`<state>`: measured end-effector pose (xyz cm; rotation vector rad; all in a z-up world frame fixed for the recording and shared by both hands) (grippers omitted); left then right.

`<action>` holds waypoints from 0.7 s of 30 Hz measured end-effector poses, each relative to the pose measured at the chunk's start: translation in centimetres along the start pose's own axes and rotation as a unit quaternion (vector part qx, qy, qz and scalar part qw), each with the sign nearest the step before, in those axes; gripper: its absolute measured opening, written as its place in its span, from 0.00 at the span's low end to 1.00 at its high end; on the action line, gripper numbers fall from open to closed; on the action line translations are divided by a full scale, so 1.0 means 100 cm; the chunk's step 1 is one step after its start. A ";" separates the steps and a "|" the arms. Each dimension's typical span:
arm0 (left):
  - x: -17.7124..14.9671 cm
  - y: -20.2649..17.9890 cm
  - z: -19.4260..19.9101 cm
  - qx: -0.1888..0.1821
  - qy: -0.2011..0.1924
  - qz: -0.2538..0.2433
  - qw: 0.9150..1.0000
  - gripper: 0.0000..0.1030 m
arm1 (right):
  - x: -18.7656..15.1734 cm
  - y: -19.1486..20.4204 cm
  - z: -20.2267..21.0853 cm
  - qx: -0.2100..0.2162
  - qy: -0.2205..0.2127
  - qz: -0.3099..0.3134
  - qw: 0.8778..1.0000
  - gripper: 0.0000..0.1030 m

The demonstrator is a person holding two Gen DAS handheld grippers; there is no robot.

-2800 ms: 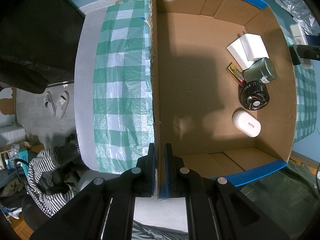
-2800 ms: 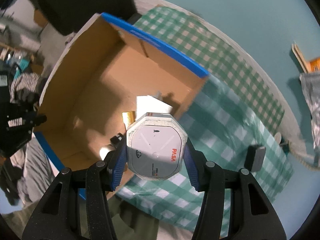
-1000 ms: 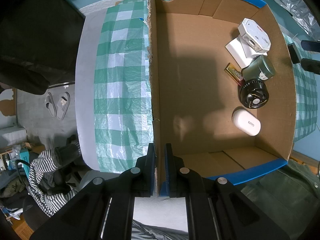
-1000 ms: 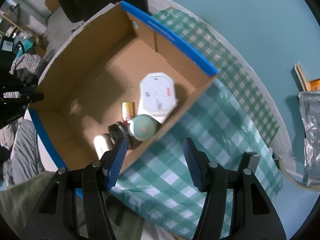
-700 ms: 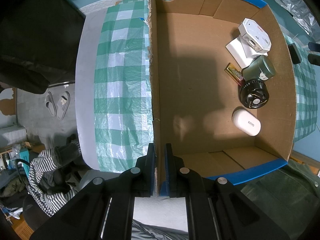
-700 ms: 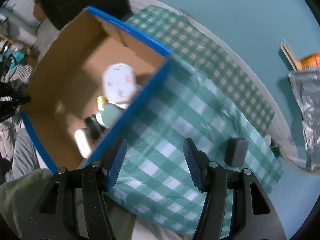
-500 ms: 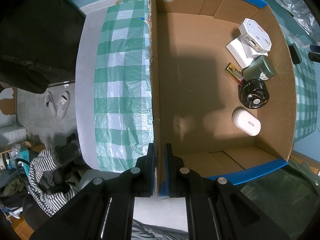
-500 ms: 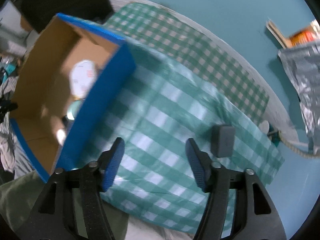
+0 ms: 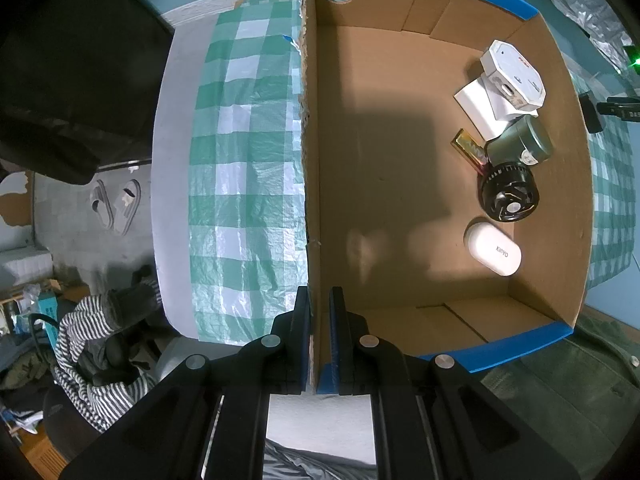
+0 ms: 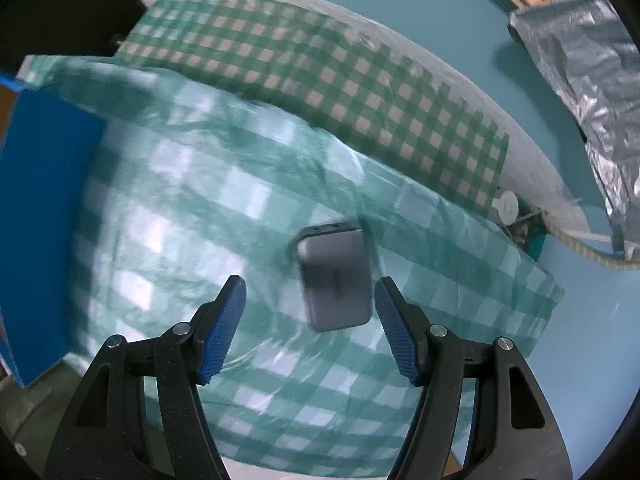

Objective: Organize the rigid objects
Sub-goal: 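Move the right gripper back over the dark grey UGREEN charger, then grasp the dark grey UGREEN charger with the right gripper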

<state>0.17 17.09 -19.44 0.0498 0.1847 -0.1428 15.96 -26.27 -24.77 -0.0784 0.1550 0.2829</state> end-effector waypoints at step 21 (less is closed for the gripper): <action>0.002 0.000 0.001 0.001 0.003 0.006 1.000 0.07 | 0.014 -0.015 -0.047 0.034 0.014 -0.043 0.998 0.40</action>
Point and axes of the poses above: each gripper's, at about its wrist camera, not at the fingertips, and z roughly against the way its jaws point, y to its left, x to its top, the point moved 1 cm from there along -z, roughly the way its jaws point, and after that the axes turned 5 degrees about y, right-handed, at the moved point
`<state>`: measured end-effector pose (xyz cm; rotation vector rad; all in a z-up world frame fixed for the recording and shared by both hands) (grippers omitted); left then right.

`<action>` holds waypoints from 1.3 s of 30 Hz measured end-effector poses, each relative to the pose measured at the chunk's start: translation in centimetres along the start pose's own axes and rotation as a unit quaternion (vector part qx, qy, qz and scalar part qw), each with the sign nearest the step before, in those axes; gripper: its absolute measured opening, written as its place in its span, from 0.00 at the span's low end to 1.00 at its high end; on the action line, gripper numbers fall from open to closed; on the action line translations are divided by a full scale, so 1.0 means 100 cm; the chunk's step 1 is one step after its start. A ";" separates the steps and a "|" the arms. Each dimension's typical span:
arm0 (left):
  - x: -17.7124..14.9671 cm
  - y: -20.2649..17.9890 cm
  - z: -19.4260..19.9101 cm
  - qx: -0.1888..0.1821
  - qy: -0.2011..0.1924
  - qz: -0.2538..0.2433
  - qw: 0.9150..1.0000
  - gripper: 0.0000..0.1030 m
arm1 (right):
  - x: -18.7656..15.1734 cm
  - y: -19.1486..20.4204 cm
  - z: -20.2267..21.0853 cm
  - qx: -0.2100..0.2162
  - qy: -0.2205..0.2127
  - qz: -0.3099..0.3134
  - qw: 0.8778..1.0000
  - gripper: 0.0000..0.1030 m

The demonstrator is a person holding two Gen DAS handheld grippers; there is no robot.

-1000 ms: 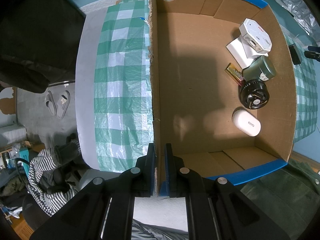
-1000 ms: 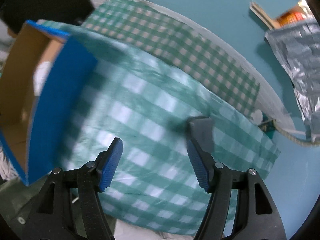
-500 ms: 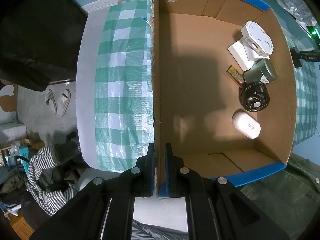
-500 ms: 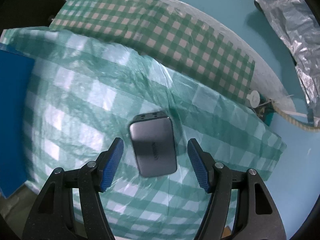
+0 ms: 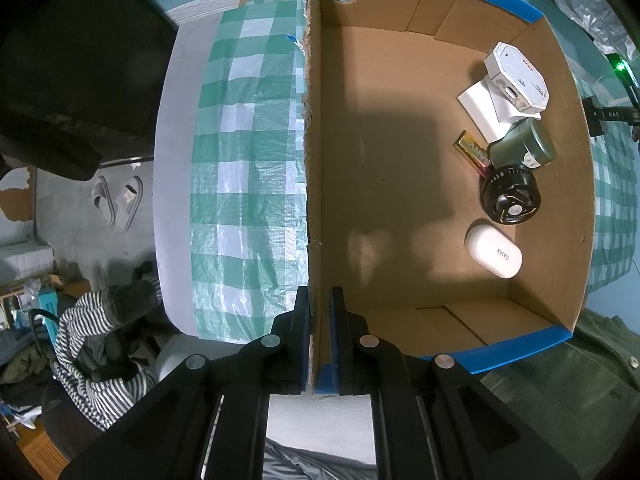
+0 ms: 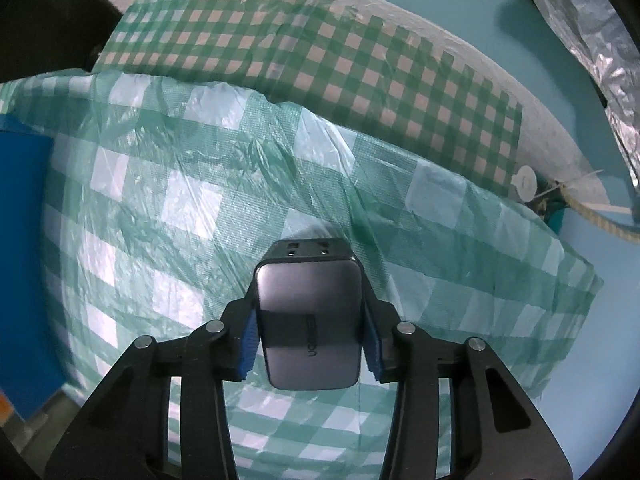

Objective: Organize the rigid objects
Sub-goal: 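Grasp the dark grey UGREEN charger with the right gripper, then carry the grey charger into the box and release it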

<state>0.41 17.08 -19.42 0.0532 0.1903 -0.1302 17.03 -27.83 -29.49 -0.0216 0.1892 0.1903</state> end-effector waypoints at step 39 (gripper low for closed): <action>0.004 -0.001 0.003 -0.009 -0.006 0.000 1.000 0.07 | -0.046 0.125 0.096 0.025 -0.014 0.091 0.995 0.40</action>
Point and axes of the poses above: each gripper's, at about its wrist camera, not at the fingertips, and z roughly against the way its jaws point, y to its left, x to its top, the point moved 1 cm from there along -z, roughly the way its jaws point, and after that the axes turned 5 degrees about y, right-handed, at the moved point
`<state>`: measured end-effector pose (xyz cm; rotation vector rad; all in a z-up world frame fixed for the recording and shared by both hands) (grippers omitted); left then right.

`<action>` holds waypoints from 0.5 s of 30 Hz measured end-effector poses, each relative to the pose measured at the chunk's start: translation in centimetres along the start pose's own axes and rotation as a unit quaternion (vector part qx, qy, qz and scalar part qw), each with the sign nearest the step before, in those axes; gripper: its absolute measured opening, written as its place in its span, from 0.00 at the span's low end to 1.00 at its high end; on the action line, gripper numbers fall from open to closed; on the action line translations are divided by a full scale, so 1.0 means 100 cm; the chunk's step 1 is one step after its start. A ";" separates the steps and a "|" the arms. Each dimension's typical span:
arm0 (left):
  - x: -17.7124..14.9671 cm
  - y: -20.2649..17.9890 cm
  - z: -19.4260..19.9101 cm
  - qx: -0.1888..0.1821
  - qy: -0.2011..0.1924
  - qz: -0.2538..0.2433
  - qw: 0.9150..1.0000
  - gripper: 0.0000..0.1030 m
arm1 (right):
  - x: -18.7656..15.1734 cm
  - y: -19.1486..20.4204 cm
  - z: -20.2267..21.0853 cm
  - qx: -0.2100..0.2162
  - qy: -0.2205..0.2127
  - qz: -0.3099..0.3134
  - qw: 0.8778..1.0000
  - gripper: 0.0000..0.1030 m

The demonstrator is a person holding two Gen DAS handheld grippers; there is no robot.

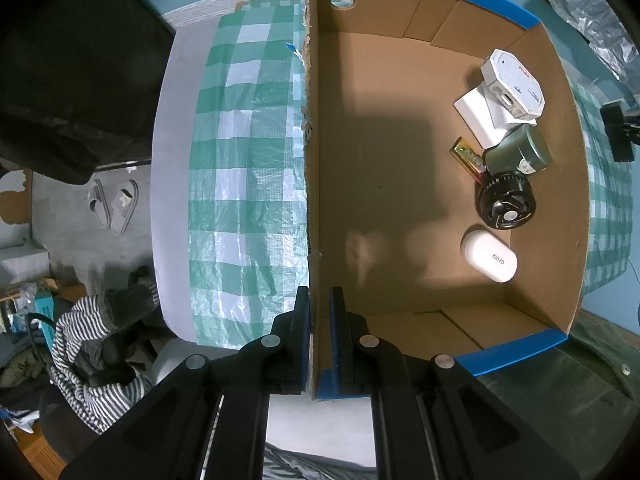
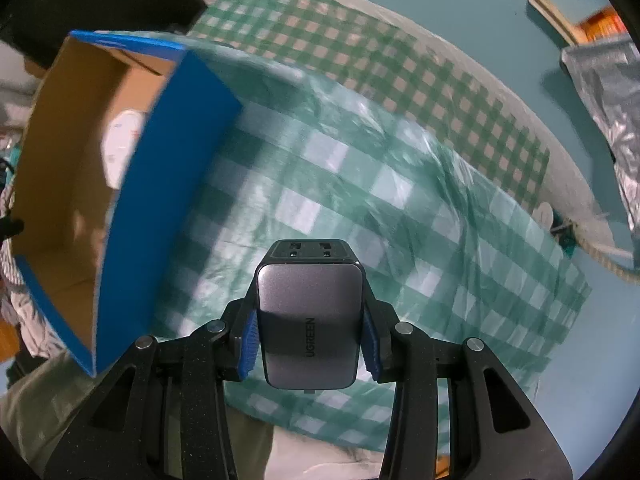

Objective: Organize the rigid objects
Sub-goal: 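Carry the grey charger into the box and release it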

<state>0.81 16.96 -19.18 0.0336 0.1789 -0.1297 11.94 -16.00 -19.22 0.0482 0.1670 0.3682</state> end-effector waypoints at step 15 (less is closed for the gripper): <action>0.001 0.001 0.002 -0.003 -0.004 -0.001 1.000 0.07 | 0.005 0.064 0.043 -0.003 -0.027 0.079 0.997 0.40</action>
Point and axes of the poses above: each gripper's, at about its wrist camera, not at the fingertips, and z roughly against the way its jaws point, y to its left, x to its top, the point moved 1 cm from there along -z, roughly the way its jaws point, and after that the axes turned 5 degrees about y, right-handed, at the moved point
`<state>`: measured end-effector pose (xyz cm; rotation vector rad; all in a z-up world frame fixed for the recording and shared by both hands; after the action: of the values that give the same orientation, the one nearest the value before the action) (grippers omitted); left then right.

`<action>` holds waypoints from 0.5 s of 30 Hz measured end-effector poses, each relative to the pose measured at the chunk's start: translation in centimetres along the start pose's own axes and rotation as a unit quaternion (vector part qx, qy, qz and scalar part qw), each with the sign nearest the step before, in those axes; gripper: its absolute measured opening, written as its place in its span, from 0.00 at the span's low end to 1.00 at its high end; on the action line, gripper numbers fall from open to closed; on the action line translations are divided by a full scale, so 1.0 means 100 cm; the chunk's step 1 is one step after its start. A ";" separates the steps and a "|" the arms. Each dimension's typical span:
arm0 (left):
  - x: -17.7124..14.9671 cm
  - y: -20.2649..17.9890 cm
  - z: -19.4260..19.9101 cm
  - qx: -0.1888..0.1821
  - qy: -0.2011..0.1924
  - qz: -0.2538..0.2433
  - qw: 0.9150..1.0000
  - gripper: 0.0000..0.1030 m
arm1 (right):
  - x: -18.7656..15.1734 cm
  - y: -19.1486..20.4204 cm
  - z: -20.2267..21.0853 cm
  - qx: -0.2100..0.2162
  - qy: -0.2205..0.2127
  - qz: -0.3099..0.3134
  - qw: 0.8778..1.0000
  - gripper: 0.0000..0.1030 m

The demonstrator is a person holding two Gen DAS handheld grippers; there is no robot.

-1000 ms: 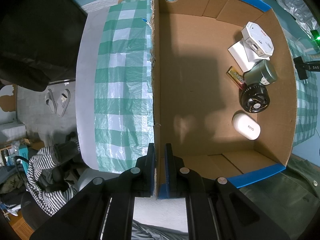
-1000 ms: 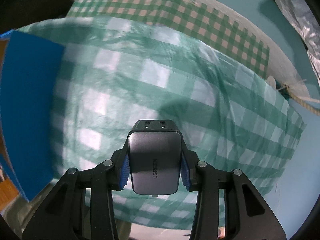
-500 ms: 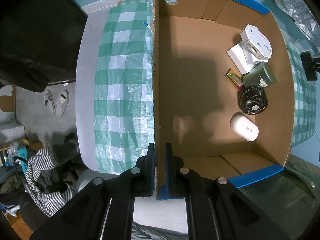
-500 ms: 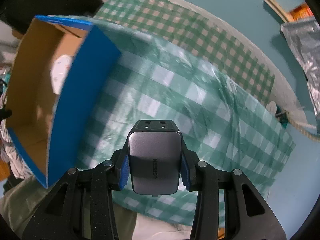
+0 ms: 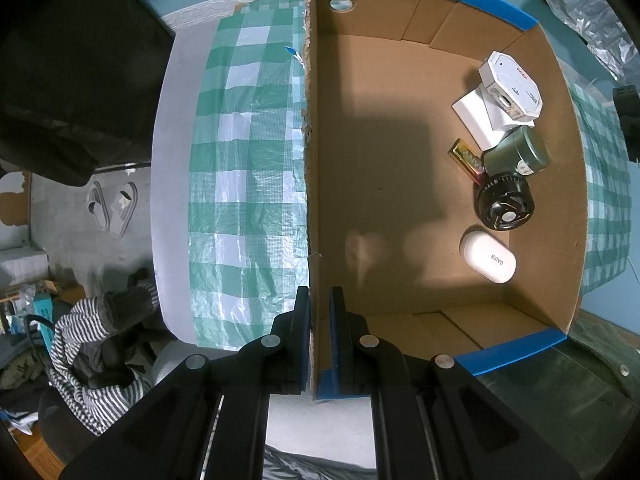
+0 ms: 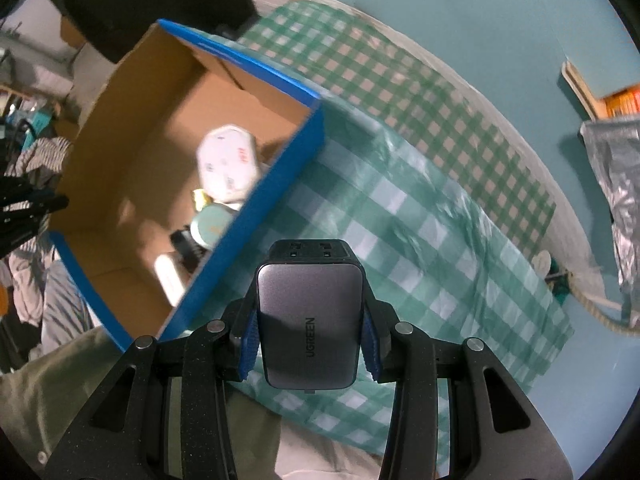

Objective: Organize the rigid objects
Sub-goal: 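Carry the grey charger into the box and release it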

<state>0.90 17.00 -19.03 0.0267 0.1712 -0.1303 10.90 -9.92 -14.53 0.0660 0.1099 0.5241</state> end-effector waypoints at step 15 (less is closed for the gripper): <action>0.000 0.000 0.000 -0.001 -0.001 0.000 1.000 0.07 | 0.028 0.070 0.008 0.005 -0.011 0.072 0.997 0.40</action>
<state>0.89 17.03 -19.02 0.0253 0.1684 -0.1306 9.91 -2.46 -13.36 0.0893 0.0867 0.6670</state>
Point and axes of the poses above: each gripper's, at about its wrist camera, not at the fingertips, and z roughly against the way its jaws point, y to its left, x to its top, the point moved 1 cm from there along -z, roughly the way its jaws point, and after that the axes turned 5 degrees about y, right-handed, at the moved point
